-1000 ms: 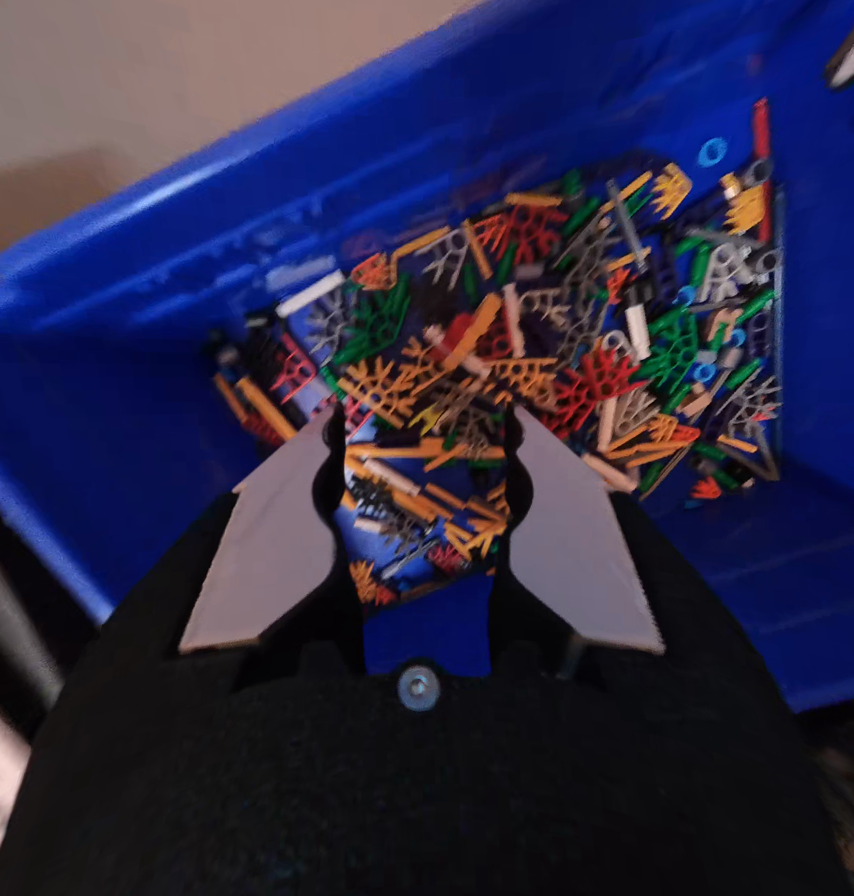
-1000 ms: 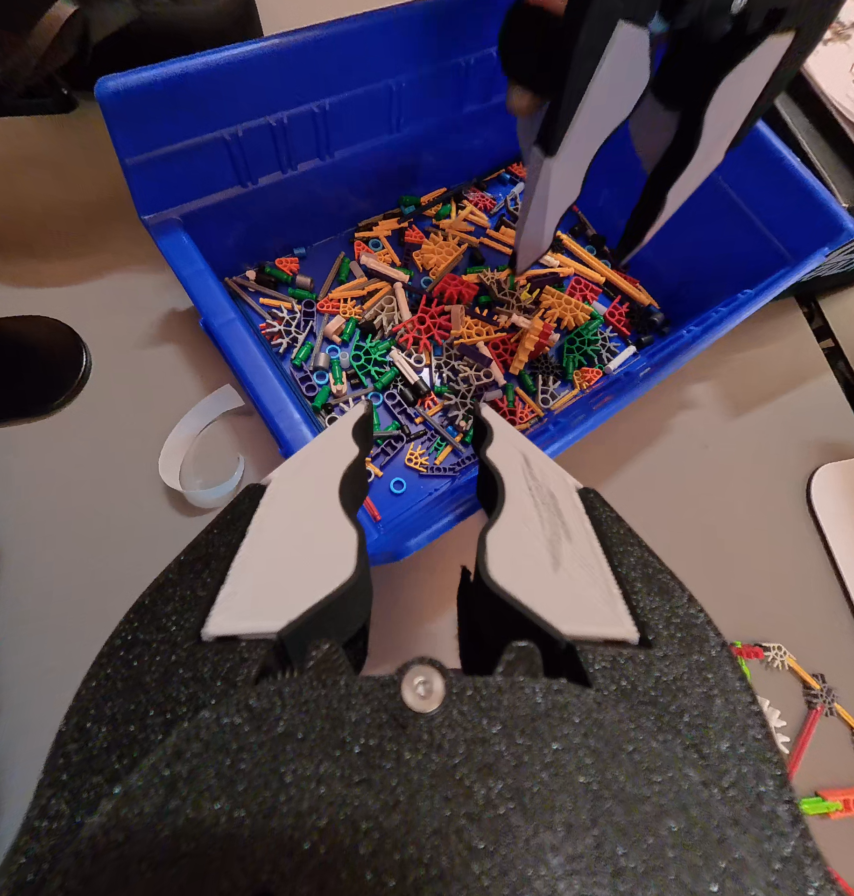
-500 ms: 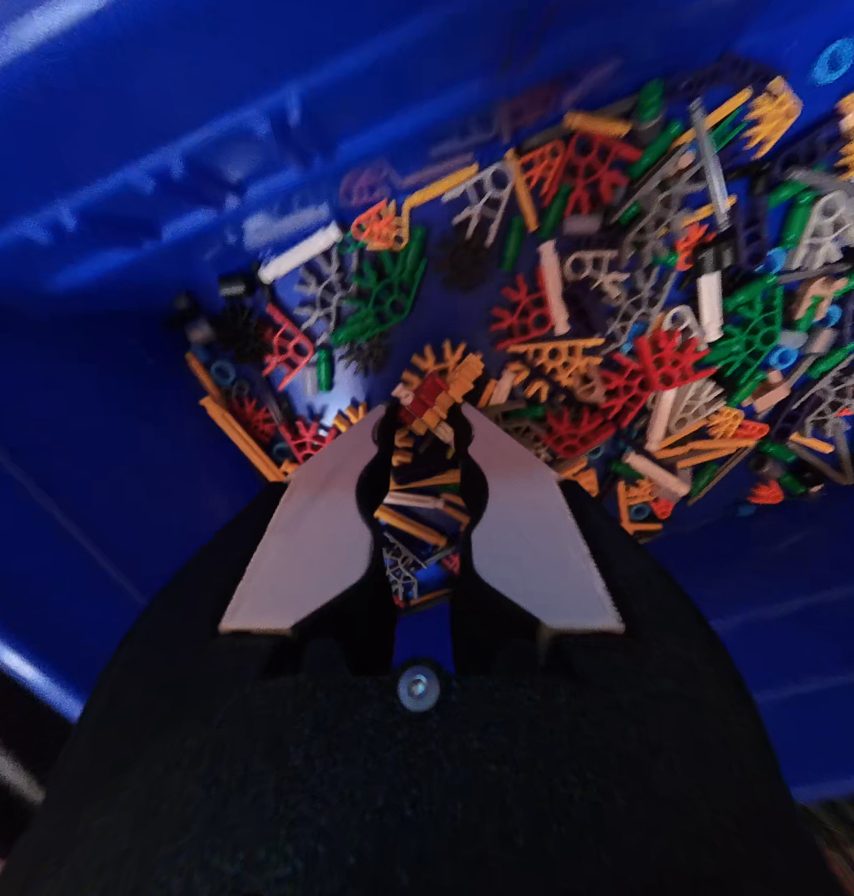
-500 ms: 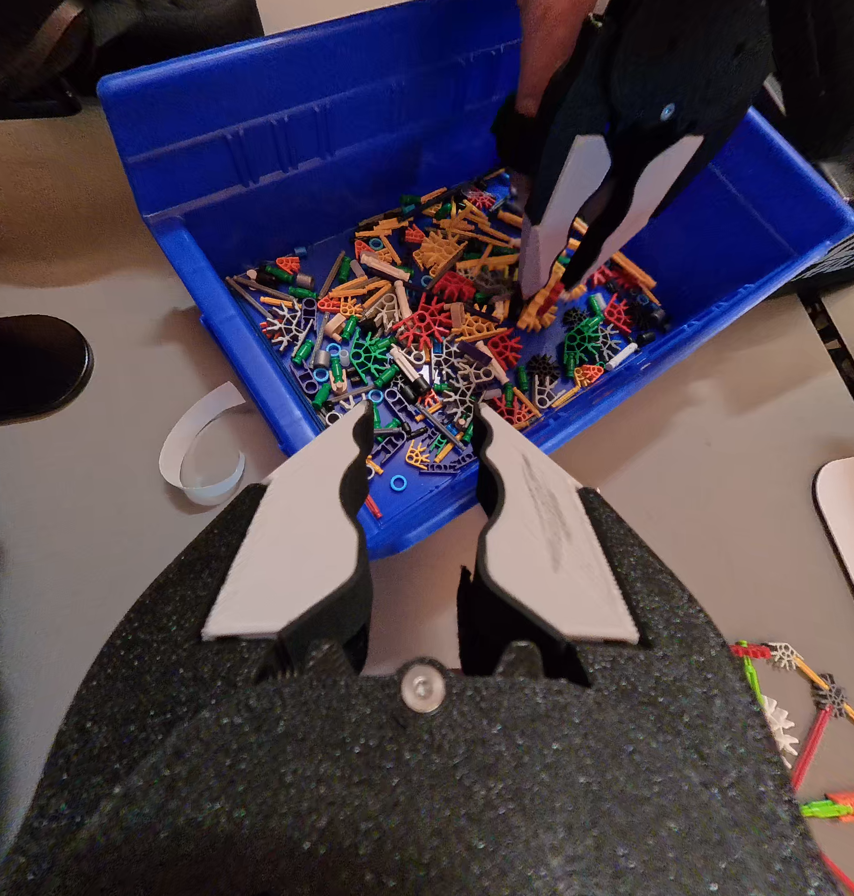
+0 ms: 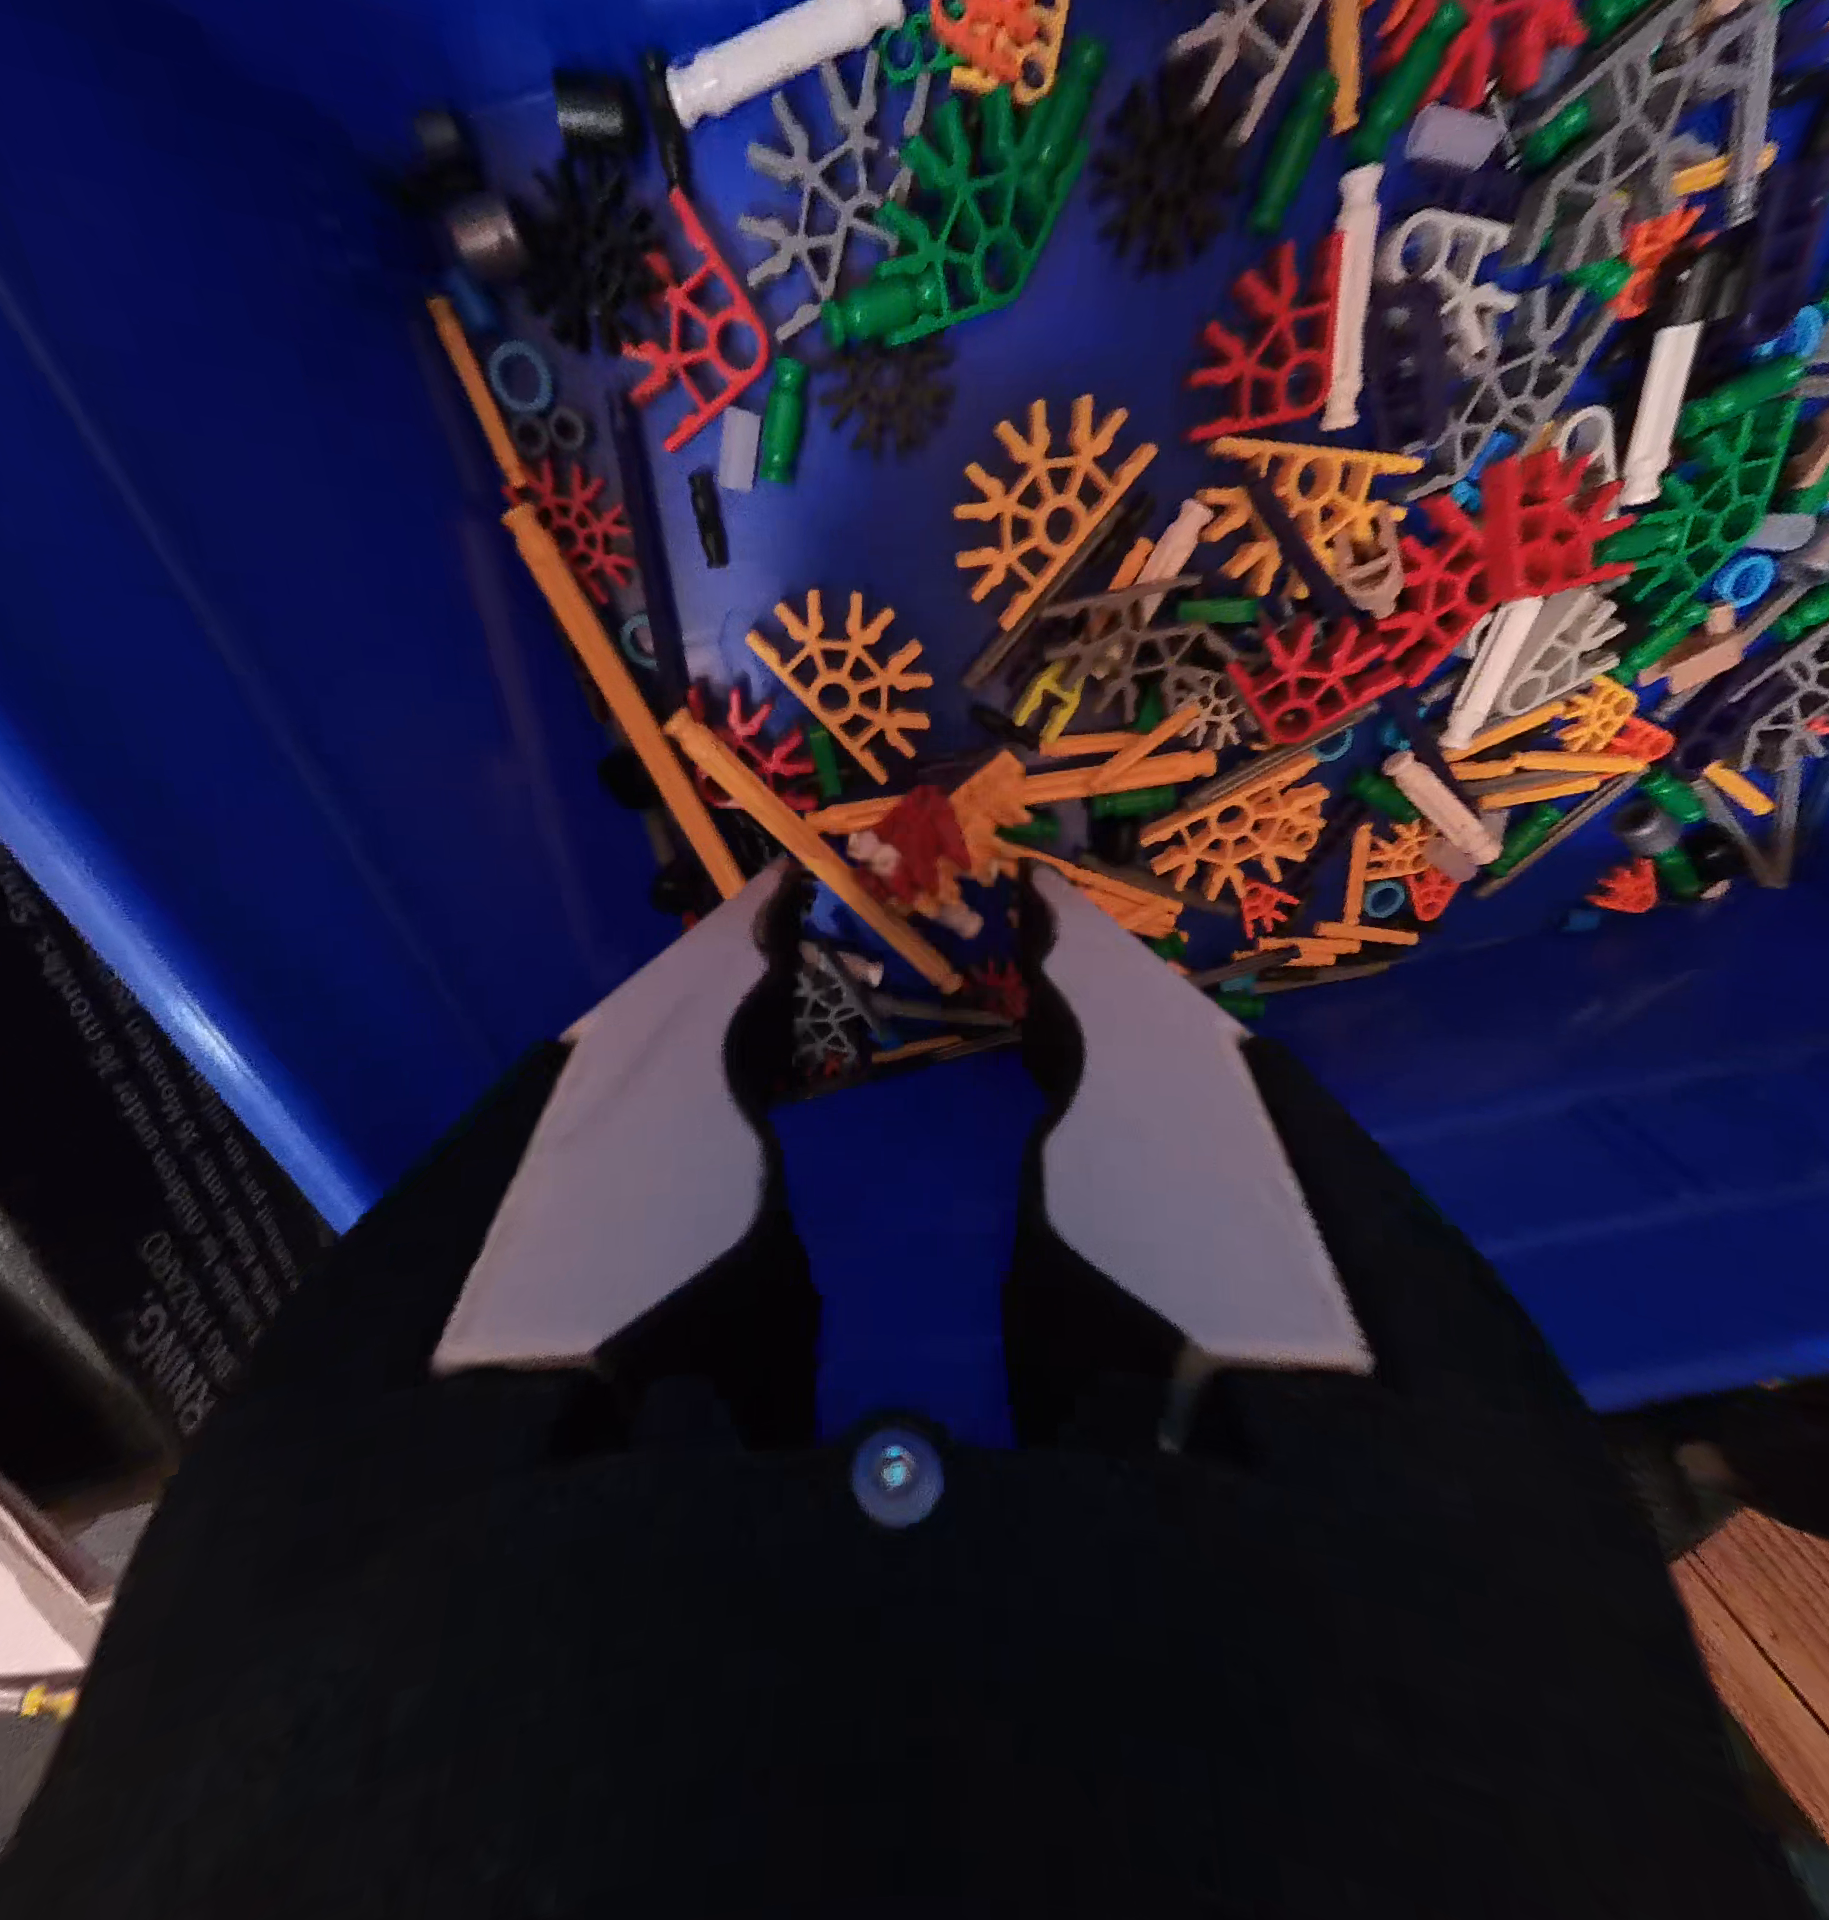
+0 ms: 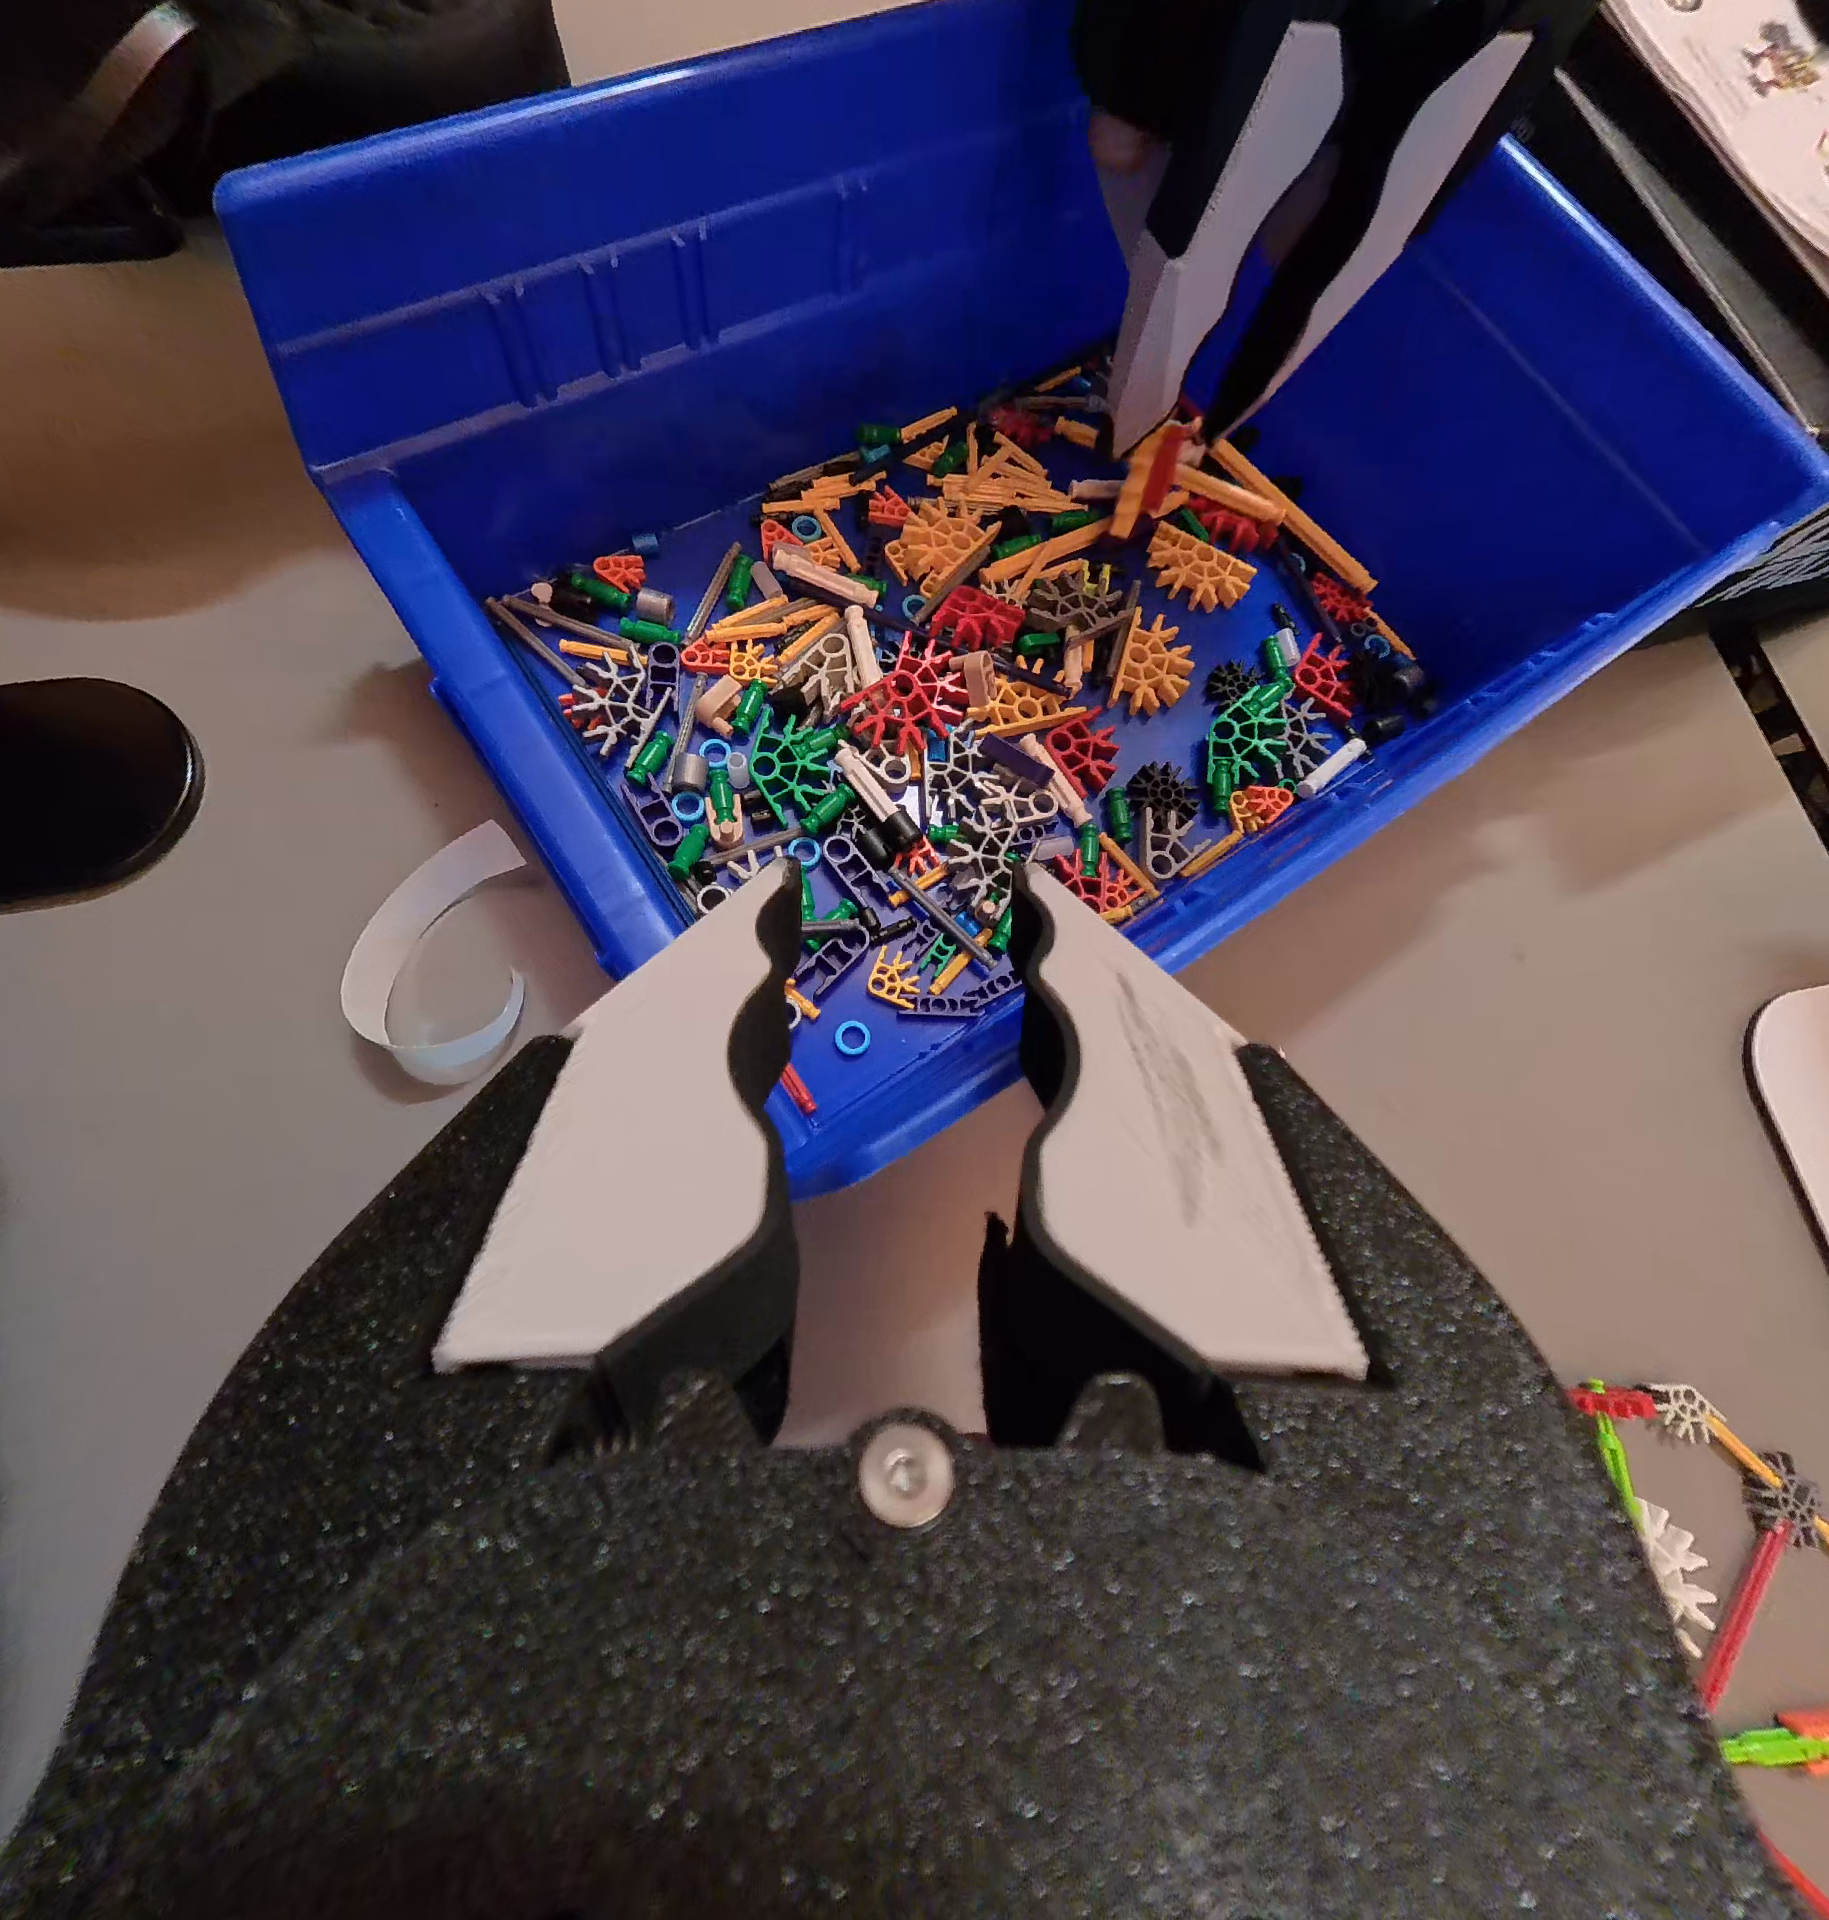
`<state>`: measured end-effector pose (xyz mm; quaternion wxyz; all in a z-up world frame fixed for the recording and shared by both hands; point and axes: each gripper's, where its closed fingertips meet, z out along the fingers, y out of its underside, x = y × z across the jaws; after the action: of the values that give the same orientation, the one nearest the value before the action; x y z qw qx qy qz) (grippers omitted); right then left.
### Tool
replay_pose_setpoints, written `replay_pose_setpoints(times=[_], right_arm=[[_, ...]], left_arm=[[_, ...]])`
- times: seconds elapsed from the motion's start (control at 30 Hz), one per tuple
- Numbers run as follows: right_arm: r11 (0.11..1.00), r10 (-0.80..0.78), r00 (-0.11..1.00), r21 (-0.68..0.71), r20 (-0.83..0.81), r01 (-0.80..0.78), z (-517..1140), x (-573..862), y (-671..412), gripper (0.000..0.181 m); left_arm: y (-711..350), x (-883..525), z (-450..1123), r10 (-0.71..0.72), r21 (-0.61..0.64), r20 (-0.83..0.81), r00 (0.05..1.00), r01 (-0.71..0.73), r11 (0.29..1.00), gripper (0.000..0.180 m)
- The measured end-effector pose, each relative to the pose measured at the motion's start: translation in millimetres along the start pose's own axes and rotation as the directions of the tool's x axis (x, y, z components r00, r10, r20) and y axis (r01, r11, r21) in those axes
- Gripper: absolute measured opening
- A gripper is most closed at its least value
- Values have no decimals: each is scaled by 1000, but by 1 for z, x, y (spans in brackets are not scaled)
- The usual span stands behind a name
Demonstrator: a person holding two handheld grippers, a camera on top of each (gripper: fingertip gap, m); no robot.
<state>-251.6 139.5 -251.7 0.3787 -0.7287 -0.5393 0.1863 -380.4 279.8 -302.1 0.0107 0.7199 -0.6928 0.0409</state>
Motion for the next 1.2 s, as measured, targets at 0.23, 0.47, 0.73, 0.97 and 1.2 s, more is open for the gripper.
replay_pose_setpoints(times=[0.23, 0.47, 0.73, 0.97, 1.2], right_arm=[[1000, -2, 1000, -2, 1, 2, 1, 0, 0, 38], [1000, -1, 1000, 0, 2, 1, 1, -1, 0, 38], [1000, 5, 1000, 15, -2, -5, 1, -1, 0, 39], [1000, -5, 1000, 15, -3, 5, 1, -2, 0, 39], [1000, -6, 1000, 18, -2, 6, 1, -3, 0, 39]], left_arm=[[-36, 21, -8, 88, 96, -5, 996, -88, 992, 51], [-94, 83, 4, 295, 245, -87, 952, -266, 932, 33], [-111, 112, 31, 365, 287, -117, 924, -320, 903, 24], [-94, 81, 20, 307, 236, -38, 951, -290, 927, 23], [-53, 31, 9, 178, 119, 50, 983, -183, 976, 23]])
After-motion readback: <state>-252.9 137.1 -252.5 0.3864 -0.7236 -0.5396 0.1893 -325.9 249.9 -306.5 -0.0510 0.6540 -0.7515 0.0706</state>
